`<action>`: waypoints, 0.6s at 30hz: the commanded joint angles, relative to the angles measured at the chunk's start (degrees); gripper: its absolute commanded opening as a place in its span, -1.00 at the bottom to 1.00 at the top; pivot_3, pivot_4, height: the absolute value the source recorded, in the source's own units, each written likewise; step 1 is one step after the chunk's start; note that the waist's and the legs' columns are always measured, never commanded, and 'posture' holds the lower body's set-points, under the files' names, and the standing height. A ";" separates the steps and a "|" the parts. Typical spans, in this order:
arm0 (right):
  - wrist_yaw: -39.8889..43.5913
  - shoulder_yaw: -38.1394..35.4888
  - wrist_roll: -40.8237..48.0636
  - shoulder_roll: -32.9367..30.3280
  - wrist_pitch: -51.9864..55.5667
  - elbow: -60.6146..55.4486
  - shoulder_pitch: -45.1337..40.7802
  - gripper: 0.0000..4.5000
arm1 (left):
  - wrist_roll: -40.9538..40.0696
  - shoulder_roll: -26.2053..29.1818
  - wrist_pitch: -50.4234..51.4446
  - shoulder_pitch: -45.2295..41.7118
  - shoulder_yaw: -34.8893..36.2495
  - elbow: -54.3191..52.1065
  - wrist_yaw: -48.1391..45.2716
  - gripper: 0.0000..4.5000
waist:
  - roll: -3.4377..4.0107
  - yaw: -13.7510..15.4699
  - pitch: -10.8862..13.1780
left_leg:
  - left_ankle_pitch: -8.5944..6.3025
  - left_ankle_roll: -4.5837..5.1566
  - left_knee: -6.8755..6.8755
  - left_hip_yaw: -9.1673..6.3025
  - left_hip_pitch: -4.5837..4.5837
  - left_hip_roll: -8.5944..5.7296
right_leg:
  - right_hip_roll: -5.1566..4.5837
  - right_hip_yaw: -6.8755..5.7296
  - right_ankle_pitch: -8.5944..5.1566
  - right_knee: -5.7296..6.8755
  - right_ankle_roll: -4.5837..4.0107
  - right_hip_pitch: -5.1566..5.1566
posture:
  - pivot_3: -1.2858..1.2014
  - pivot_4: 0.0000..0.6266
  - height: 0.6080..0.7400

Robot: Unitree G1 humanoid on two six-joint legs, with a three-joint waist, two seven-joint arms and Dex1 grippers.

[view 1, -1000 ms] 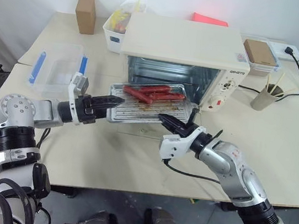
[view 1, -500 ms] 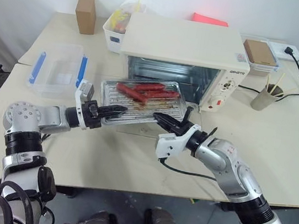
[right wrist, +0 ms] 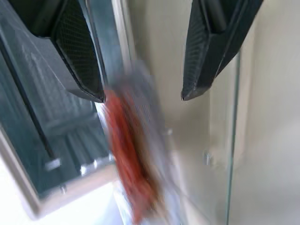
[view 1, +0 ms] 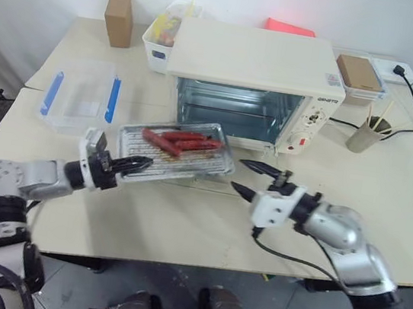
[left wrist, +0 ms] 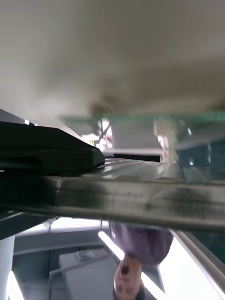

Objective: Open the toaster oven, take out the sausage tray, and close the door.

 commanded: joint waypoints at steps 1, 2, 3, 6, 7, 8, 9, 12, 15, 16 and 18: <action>0.00 -7.09 7.42 -2.34 -4.15 1.32 2.66 0.05 | -6.95 3.16 0.15 4.14 1.70 -6.51 -1.86 -1.00 | 0.00 0.10 0.00 | 0.00 0.00 0.01 -0.03 0.00 0.00 | 0.00 0.00 0.00 -0.01 -0.01 0.02 | 0.03 -0.52 1.00; 1.84 -9.03 12.22 -2.83 -3.88 2.24 4.43 -0.04 | -7.83 3.99 -0.04 6.42 2.98 -8.25 -1.90 -1.00 | -0.02 0.15 -0.01 | 0.00 0.00 0.02 -0.07 0.01 0.00 | 0.00 -0.02 -0.01 -0.02 -0.01 0.06 | 0.03 -0.52 1.00; 2.50 -11.07 15.33 -3.03 -3.82 3.39 5.65 -0.19 | -9.44 4.84 -0.41 8.72 3.79 -9.58 -1.82 -1.00 | -0.03 0.21 -0.01 | 0.00 0.00 0.04 -0.11 0.01 0.00 | 0.00 -0.03 -0.02 -0.03 -0.03 0.09 | 0.03 -0.52 1.00; 5.99 -14.84 23.40 -3.61 0.78 6.11 8.53 -0.65 | -16.49 5.83 -5.03 15.60 5.34 -13.31 0.80 -1.00 | -0.03 0.18 -0.01 | -0.01 0.00 0.03 -0.13 0.02 0.00 | -0.02 -0.03 -0.04 -0.07 -0.07 0.12 | 0.03 -0.52 1.00; 7.86 -15.20 25.18 -4.02 1.70 7.29 9.18 -0.81 | -18.42 6.23 -6.75 17.59 5.72 -14.29 1.54 -1.00 | -0.03 0.21 -0.01 | -0.01 0.00 0.02 -0.14 0.03 0.00 | -0.02 -0.02 -0.04 -0.06 -0.07 0.13 | 0.03 -0.52 1.00; 9.20 -15.49 26.28 -4.31 1.96 8.04 9.75 -0.95 | -20.36 6.57 -8.38 19.41 5.64 -15.46 2.35 -1.00 | -0.03 0.26 -0.01 | -0.01 0.00 0.03 -0.16 0.06 0.00 | -0.04 -0.02 -0.05 -0.05 -0.08 0.15 | 0.03 -0.52 1.00; 11.04 -15.72 28.27 -4.62 3.71 8.59 10.68 -0.99 | -22.27 6.71 -10.18 21.40 5.73 -16.61 3.27 -1.00 | -0.03 0.33 -0.01 | -0.01 0.00 0.04 -0.19 0.06 0.00 | -0.04 -0.04 -0.05 -0.06 -0.09 0.16 | 0.03 -0.52 1.00; 19.88 -15.66 34.32 -4.58 6.06 14.29 11.94 -0.99 | -24.25 4.46 -16.30 27.30 9.85 -18.93 5.62 -1.00 | -0.03 0.29 -0.01 | -0.01 0.00 0.05 -0.28 0.12 0.00 | -0.04 -0.08 -0.07 -0.08 -0.12 0.27 | 0.03 -0.52 1.00; 21.14 -14.11 32.87 -2.20 6.21 22.28 7.57 -0.99 | -24.25 -1.14 -21.69 31.91 13.57 -24.35 7.62 -1.00 | -0.02 0.13 0.00 | -0.01 0.00 0.04 -0.32 0.15 -0.01 | -0.04 -0.12 -0.07 -0.15 -0.13 0.35 | 0.03 -0.52 1.00; 20.83 -13.02 31.30 -1.27 6.63 25.60 5.47 -0.99 | -24.25 -3.25 -23.43 33.31 14.53 -26.50 8.38 -1.00 | -0.02 0.14 0.00 | -0.01 0.01 0.05 -0.32 0.19 -0.03 | -0.05 -0.11 -0.07 -0.16 -0.13 0.40 | 0.03 -0.52 1.00; 21.45 -11.56 29.39 0.20 5.40 30.29 2.55 -0.99 | -24.25 -6.36 -26.09 34.66 15.73 -29.28 10.00 -1.00 | -0.02 0.05 0.00 | -0.01 0.01 0.10 -0.36 0.23 -0.02 | -0.04 -0.13 -0.07 -0.15 -0.13 0.45 | 0.03 -0.52 1.00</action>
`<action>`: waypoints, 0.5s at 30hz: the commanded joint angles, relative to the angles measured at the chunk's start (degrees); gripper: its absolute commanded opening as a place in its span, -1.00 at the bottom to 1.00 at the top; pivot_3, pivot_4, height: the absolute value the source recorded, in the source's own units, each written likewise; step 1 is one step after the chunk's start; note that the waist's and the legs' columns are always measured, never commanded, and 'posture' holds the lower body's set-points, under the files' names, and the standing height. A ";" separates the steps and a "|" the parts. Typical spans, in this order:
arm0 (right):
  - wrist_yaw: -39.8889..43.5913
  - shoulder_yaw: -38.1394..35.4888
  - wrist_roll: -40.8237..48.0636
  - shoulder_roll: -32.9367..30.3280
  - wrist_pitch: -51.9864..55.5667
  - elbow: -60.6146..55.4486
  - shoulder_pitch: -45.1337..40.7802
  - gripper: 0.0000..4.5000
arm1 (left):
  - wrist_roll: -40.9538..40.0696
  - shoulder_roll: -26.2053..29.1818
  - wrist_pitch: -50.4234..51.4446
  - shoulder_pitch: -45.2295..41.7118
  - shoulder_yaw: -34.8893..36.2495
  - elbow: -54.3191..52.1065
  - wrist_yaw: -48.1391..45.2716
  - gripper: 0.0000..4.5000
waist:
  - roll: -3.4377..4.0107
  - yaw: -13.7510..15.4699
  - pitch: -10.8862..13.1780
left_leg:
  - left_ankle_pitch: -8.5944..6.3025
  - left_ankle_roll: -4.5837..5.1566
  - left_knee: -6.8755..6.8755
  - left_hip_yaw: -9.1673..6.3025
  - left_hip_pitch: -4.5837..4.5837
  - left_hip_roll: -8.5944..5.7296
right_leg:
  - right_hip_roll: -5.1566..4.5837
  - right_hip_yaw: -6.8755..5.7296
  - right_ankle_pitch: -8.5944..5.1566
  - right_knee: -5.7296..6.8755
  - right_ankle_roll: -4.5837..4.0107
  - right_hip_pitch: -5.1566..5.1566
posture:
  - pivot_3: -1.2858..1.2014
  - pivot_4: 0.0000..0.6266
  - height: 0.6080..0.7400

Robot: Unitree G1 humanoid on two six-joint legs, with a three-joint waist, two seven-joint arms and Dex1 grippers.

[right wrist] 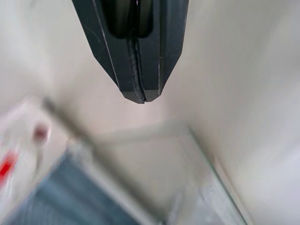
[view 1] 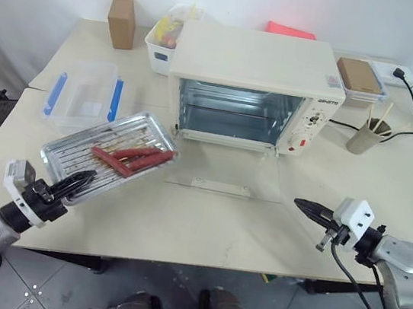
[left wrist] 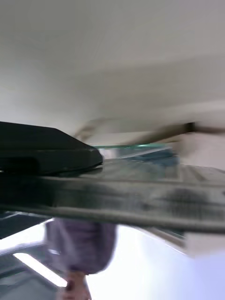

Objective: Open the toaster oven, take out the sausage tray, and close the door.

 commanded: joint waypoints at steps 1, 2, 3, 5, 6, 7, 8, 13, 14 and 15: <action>1.29 1.55 -2.16 2.02 -2.66 6.15 -4.27 -0.99 | -2.20 -3.57 -4.67 1.11 3.40 -6.32 2.30 -1.00 | 0.01 0.05 0.01 | 0.00 0.00 0.00 -0.03 0.01 -0.01 | 0.01 -0.01 0.00 0.01 0.00 0.02 | 0.03 -0.52 1.00; 3.08 1.63 -1.23 2.88 -4.19 6.74 -4.86 -0.99 | -2.20 -4.19 -5.23 1.51 3.44 -7.33 2.71 -1.00 | 0.01 0.11 0.01 | 0.00 -0.01 0.01 -0.07 0.01 0.00 | 0.03 -0.03 0.00 0.00 -0.01 0.04 | 0.03 -0.52 1.00; 4.82 1.39 0.40 4.13 -5.18 7.21 -5.56 -0.99 | -2.20 -4.84 -5.78 1.83 3.54 -8.26 3.31 -1.00 | 0.01 0.26 0.01 | 0.00 -0.01 0.01 -0.11 0.01 -0.01 | 0.04 -0.05 -0.01 -0.01 -0.01 0.06 | 0.03 -0.52 1.00; 6.87 0.91 2.85 5.79 -3.79 7.57 -6.32 -0.99 | -2.20 -6.03 -6.66 2.48 3.96 -9.94 3.85 -1.00 | 0.02 0.32 0.01 | 0.00 -0.01 0.01 -0.22 0.01 -0.01 | 0.08 -0.08 -0.01 -0.08 -0.02 0.14 | 0.03 -0.52 1.00; 7.58 0.63 3.46 6.31 -3.53 7.79 -6.57 -0.99 | -2.20 -6.42 -7.07 2.73 4.19 -10.50 4.22 -1.00 | 0.03 0.40 0.01 | 0.00 -0.01 0.01 -0.28 0.02 -0.01 | 0.08 -0.11 -0.01 -0.14 -0.02 0.21 | 0.03 -0.52 1.00; 8.26 0.37 4.02 6.73 -3.41 7.80 -6.74 -0.99 | -2.20 -6.82 -7.40 2.89 4.50 -10.96 4.42 -1.00 | 0.03 0.50 0.01 | 0.00 -0.01 0.01 -0.32 0.02 -0.01 | 0.07 -0.14 -0.01 -0.20 -0.01 0.28 | 0.03 -0.52 1.00; 8.71 0.20 4.34 7.07 -3.47 7.76 -6.90 -0.99 | -2.20 -6.97 -7.57 2.90 4.74 -11.10 4.58 -1.00 | 0.03 0.67 0.01 | 0.00 -0.01 0.01 -0.37 0.03 -0.01 | 0.07 -0.19 -0.01 -0.24 -0.01 0.33 | 0.03 -0.52 1.00; 6.30 -3.86 10.65 9.59 0.80 1.93 -7.36 -0.99 | -2.20 -5.82 -5.64 3.73 5.82 -10.79 3.77 -1.00 | 0.03 1.28 0.02 | -0.01 -0.03 0.02 -0.62 0.01 -0.01 | 0.05 -0.41 -0.01 -0.34 -0.01 0.47 | 0.03 -0.52 1.00; 6.04 -4.51 11.41 9.63 1.62 0.77 -7.36 -0.99 | -2.20 -4.95 -4.37 4.09 5.66 -10.22 3.08 -1.00 | 0.03 1.32 0.02 | -0.01 -0.03 0.02 -0.62 0.01 -0.01 | 0.05 -0.41 -0.01 -0.34 -0.01 0.47 | 0.03 -0.52 1.00; 4.99 -5.43 12.92 9.86 3.53 -1.02 -7.47 -0.99 | -2.20 -4.01 -3.30 4.37 5.66 -9.54 2.50 -1.00 | 0.03 1.33 0.02 | -0.02 -0.04 0.02 -0.64 0.00 -0.01 | 0.05 -0.43 -0.01 -0.36 -0.01 0.47 | 0.03 -0.52 1.00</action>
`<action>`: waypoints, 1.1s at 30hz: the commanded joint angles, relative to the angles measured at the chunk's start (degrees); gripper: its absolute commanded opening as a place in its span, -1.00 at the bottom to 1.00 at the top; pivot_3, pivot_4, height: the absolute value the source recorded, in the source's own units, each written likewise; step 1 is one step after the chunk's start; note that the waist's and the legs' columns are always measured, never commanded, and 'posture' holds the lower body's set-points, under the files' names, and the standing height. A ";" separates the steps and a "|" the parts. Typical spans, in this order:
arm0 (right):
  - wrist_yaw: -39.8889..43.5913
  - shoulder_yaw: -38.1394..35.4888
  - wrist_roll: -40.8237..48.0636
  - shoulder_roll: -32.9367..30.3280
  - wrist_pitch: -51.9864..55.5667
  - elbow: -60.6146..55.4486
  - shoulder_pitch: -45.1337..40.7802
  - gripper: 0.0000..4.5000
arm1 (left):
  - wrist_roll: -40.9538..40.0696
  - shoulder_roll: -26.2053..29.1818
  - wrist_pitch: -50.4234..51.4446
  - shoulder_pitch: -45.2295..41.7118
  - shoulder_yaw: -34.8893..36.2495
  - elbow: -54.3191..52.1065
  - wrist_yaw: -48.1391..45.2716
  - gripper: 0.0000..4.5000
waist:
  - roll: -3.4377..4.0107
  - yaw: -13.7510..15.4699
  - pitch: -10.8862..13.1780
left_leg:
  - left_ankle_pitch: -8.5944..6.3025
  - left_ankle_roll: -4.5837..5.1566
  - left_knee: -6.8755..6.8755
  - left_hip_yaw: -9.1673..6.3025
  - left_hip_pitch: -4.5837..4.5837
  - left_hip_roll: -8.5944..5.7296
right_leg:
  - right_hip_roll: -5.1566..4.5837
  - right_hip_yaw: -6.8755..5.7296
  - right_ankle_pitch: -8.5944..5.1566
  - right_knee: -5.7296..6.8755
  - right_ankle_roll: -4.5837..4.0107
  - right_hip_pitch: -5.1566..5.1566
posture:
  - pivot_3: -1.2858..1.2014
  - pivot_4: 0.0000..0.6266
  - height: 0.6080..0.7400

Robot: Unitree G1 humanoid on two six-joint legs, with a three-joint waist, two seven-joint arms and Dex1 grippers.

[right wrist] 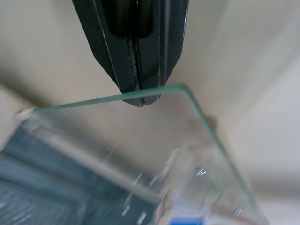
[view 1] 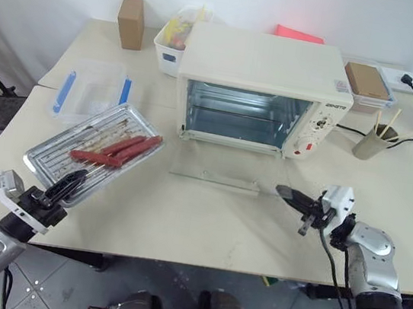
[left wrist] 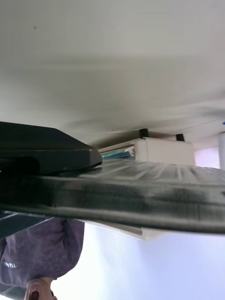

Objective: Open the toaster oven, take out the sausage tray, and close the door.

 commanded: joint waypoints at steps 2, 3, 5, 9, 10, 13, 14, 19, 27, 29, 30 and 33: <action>-3.21 -4.95 7.38 0.61 5.59 -8.75 -1.21 -0.99 | -2.02 4.32 4.67 1.38 1.41 0.86 -3.78 -1.00 | 0.00 0.02 0.00 | -0.01 -0.01 0.00 -0.04 -0.01 0.01 | 0.00 -0.04 0.00 -0.01 0.00 0.00 | 0.03 -0.52 1.00; -4.04 -5.54 8.52 0.84 6.91 -10.26 -1.48 -0.99 | -2.02 5.26 5.58 1.48 1.20 1.54 -4.62 -1.00 | 0.00 0.06 0.00 | -0.01 -0.01 0.00 -0.06 -0.02 0.01 | -0.01 -0.06 0.00 -0.02 0.00 0.00 | 0.03 -0.52 1.00; -5.64 -6.38 10.23 0.95 9.43 -13.15 -2.29 -0.99 | -2.02 7.44 7.39 1.41 0.30 3.14 -6.05 -1.00 | 0.00 0.03 0.00 | -0.01 -0.02 -0.01 -0.09 -0.02 0.01 | -0.01 -0.10 -0.01 -0.01 -0.02 0.01 | 0.03 -0.52 1.00; -7.09 -7.48 12.29 0.02 13.45 -17.29 -3.22 -0.99 | -2.02 10.37 9.62 0.15 -2.44 5.50 -8.00 -1.00 | 0.01 0.12 0.00 | -0.03 -0.05 -0.04 -0.17 -0.08 0.00 | -0.06 -0.20 -0.02 -0.08 -0.03 0.02 | 0.03 -0.52 1.00; -7.17 -7.77 12.81 -0.41 14.47 -18.28 -3.35 -0.99 | -2.02 11.08 10.13 -0.47 -3.47 6.20 -8.36 -1.00 | 0.01 0.14 0.01 | -0.03 -0.05 -0.05 -0.19 -0.10 0.00 | -0.08 -0.23 -0.02 -0.11 -0.03 0.02 | 0.03 -0.52 1.00; 0.48 -7.61 14.52 -6.23 18.40 -23.52 1.18 -0.84 | -2.02 14.48 12.85 -5.21 -11.94 8.40 -9.09 -1.00 | 0.06 1.05 0.03 | -0.03 -0.05 -0.06 -0.25 -0.17 -0.04 | -0.13 -0.29 -0.02 -0.16 -0.03 0.01 | 0.03 -0.52 1.00; 3.04 -7.60 14.06 -8.12 18.38 -24.95 3.84 -0.75 | -2.02 14.88 13.32 -7.48 -14.93 9.51 -8.89 -1.00 | 0.06 1.72 0.03 | -0.03 -0.04 -0.06 -0.30 -0.17 -0.09 | -0.16 -0.31 -0.02 -0.18 -0.03 0.03 | 0.03 -0.52 1.00; 7.01 -10.26 12.60 -11.17 15.51 -29.47 13.68 -0.03 | 4.89 15.47 16.48 -16.96 -25.61 12.15 -12.29 -1.00 | -0.01 1.85 -0.01 | -0.08 0.03 -0.12 -0.56 -0.22 -0.13 | -0.13 -0.30 -0.01 -0.53 -0.01 0.28 | 0.03 -0.52 1.00; 4.74 -14.01 11.37 -8.01 13.63 -36.55 29.99 0.99 | 33.41 11.54 15.06 -32.79 -42.90 15.88 -32.65 -1.00 | 0.11 1.80 -0.02 | 0.01 -0.09 -0.09 -0.46 -0.13 -0.13 | 0.04 -0.23 -0.01 -0.35 -0.01 0.24 | 0.03 -0.52 1.00; 4.02 -14.80 10.93 -7.25 12.83 -38.06 33.24 0.99 | 39.26 9.83 13.48 -36.86 -46.18 19.41 -37.75 -1.00 | 0.25 2.46 -0.10 | 0.01 -0.10 -0.08 -0.48 -0.12 -0.17 | 0.03 -0.23 0.00 -0.36 0.00 0.27 | 0.03 -0.52 1.00; 3.59 -15.22 10.94 -6.99 12.75 -38.72 34.53 0.99 | 41.97 9.10 12.70 -38.57 -47.65 20.91 -40.39 -1.00 | 0.28 2.65 -0.12 | 0.01 -0.09 -0.08 -0.48 -0.12 -0.20 | 0.02 -0.23 0.00 -0.38 0.01 0.27 | 0.03 -0.52 1.00; 2.36 -16.85 10.72 -6.58 12.75 -40.23 38.16 0.99 | 49.27 5.80 10.74 -43.86 -51.57 26.19 -46.49 -1.00 | 0.35 3.09 -0.17 | -0.01 -0.06 -0.07 -0.43 -0.12 -0.24 | 0.02 -0.18 0.02 -0.43 0.04 0.27 | 0.03 -0.52 1.00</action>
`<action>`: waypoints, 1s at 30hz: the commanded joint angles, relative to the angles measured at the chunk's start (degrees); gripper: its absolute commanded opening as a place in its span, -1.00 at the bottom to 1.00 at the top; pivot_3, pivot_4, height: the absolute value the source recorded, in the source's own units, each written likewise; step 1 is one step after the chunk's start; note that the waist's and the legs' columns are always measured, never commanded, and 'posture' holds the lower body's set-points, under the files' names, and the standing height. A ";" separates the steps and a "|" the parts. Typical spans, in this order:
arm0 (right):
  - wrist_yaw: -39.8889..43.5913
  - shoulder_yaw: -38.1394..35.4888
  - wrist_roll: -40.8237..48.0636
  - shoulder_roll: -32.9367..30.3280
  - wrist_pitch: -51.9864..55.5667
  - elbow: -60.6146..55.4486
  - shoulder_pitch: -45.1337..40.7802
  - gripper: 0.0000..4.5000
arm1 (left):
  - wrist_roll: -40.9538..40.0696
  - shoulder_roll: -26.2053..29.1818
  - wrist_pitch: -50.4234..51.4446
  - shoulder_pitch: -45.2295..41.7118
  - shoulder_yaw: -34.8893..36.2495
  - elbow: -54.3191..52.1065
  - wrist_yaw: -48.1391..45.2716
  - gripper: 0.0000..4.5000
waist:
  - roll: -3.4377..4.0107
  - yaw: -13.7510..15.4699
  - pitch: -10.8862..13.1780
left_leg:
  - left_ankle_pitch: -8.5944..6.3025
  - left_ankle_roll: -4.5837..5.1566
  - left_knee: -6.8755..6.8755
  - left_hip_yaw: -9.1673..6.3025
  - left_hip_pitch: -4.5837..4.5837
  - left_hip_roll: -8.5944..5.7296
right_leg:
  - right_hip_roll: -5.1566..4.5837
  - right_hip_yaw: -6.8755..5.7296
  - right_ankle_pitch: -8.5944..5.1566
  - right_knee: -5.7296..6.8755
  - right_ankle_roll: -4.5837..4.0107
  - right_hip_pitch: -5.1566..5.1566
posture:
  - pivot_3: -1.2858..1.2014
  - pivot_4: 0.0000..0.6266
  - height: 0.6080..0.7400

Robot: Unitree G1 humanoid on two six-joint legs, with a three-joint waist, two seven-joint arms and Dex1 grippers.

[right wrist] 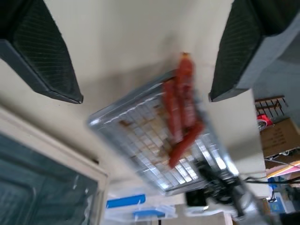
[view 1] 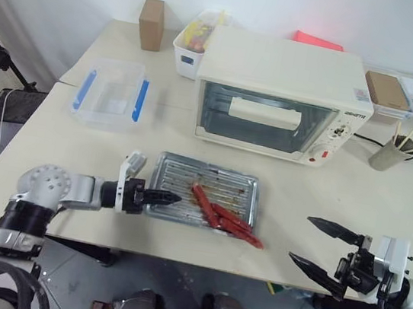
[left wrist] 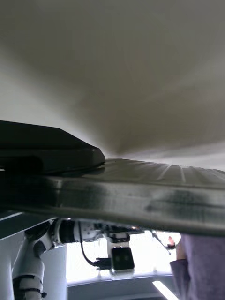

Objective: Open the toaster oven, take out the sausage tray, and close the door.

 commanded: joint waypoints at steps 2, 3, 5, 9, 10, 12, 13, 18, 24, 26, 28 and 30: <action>-1.56 -4.09 0.17 0.46 -1.32 -3.48 4.01 0.99 | 11.56 -5.04 -3.55 -5.68 -6.73 7.85 -9.39 -1.00 | 0.10 0.35 -0.06 | 0.00 0.00 0.00 -0.04 -0.01 0.00 | -0.01 -0.02 0.00 -0.01 0.01 0.02 | 0.03 -0.52 1.00; -1.74 -4.40 0.12 0.48 -1.38 -3.71 4.64 0.99 | 13.56 -5.95 -4.10 -6.76 -7.69 9.17 -10.85 -1.00 | 0.18 0.35 -0.10 | 0.00 0.01 0.00 -0.04 0.00 0.00 | -0.01 -0.02 0.00 -0.03 0.01 0.04 | 0.03 -0.52 1.00; -2.36 -4.80 0.12 0.52 -1.30 -4.36 5.18 0.99 | 16.92 -7.75 -3.69 -8.96 -9.61 11.56 -13.69 -1.00 | 0.24 0.32 -0.14 | -0.01 0.02 0.00 -0.05 0.01 -0.02 | -0.02 -0.01 0.00 -0.05 0.03 0.09 | 0.03 -0.52 1.00; -3.41 -4.98 0.32 0.47 -1.04 -5.25 5.62 0.99 | 21.68 -10.40 -1.75 -11.71 -10.15 15.10 -16.55 -1.00 | 0.42 0.15 -0.26 | -0.02 0.05 0.00 -0.05 0.03 -0.01 | -0.01 0.00 -0.01 -0.06 0.07 0.10 | 0.03 -0.52 1.00; -3.57 -4.94 0.32 0.48 -1.03 -5.35 5.66 0.99 | 22.63 -10.83 -1.11 -12.20 -10.06 15.66 -17.14 -1.00 | 0.44 0.16 -0.27 | -0.03 0.05 0.00 -0.06 0.04 -0.01 | -0.01 0.01 -0.01 -0.05 0.08 0.10 | 0.03 -0.52 1.00; -3.94 -4.75 0.19 0.56 -1.05 -5.47 5.64 0.99 | 23.46 -11.74 1.59 -13.22 -8.22 16.33 -16.09 -1.00 | 0.45 0.18 -0.27 | -0.02 0.05 0.00 -0.10 0.04 0.00 | -0.01 0.00 -0.02 -0.04 0.09 0.11 | 0.03 -0.52 1.00; -4.27 -4.43 0.04 0.59 -0.98 -5.43 5.23 0.99 | 23.53 -11.05 3.47 -12.97 -7.89 14.81 -15.89 -1.00 | 0.45 0.17 -0.27 | -0.03 0.06 0.00 -0.10 0.03 0.00 | -0.02 0.00 -0.02 -0.05 0.09 0.11 | 0.03 -0.52 1.00; -4.78 -3.76 -0.32 0.57 -0.81 -4.98 4.07 0.99 | 24.59 -8.56 7.46 -10.61 -6.32 10.32 -15.46 -1.00 | 0.44 -0.03 -0.27 | -0.05 0.09 -0.03 -0.11 0.01 0.03 | -0.02 0.00 -0.05 -0.05 0.13 0.08 | 0.03 -0.52 1.00; -4.04 -2.91 -1.28 -0.07 -0.76 -3.69 2.87 0.99 | 25.31 -7.01 9.61 -6.79 -2.37 7.03 -13.25 -1.00 | 0.44 -1.18 -0.27 | -0.04 0.07 -0.03 -0.12 0.09 0.07 | 0.01 0.05 -0.07 0.07 0.11 0.07 | 0.03 -0.52 1.00; -3.40 -2.98 -1.65 -0.55 -0.83 -2.93 2.86 0.99 | 25.29 -7.17 10.15 -5.94 -1.24 5.89 -12.53 -1.00 | 0.45 -1.45 -0.27 | -0.04 0.06 -0.03 -0.12 0.12 0.07 | 0.01 0.05 -0.07 0.09 0.10 0.09 | 0.03 -0.52 1.00; -2.80 -3.75 -0.94 -1.41 0.31 -2.81 3.24 0.99 | 24.89 -7.81 11.46 -5.14 0.78 4.73 -11.21 -1.00 | 0.46 -1.49 -0.28 | -0.04 0.06 -0.04 -0.11 0.14 0.08 | 0.03 0.07 -0.07 0.10 0.10 0.09 | 0.03 -0.52 1.00; -2.32 -4.34 -0.47 -2.49 1.58 -2.95 3.67 0.99 | 24.62 -8.49 12.94 -4.15 2.84 3.56 -9.83 -1.00 | 0.47 -1.49 -0.29 | -0.04 0.06 -0.04 -0.11 0.15 0.08 | 0.03 0.08 -0.07 0.12 0.10 0.09 | 0.03 -0.52 1.00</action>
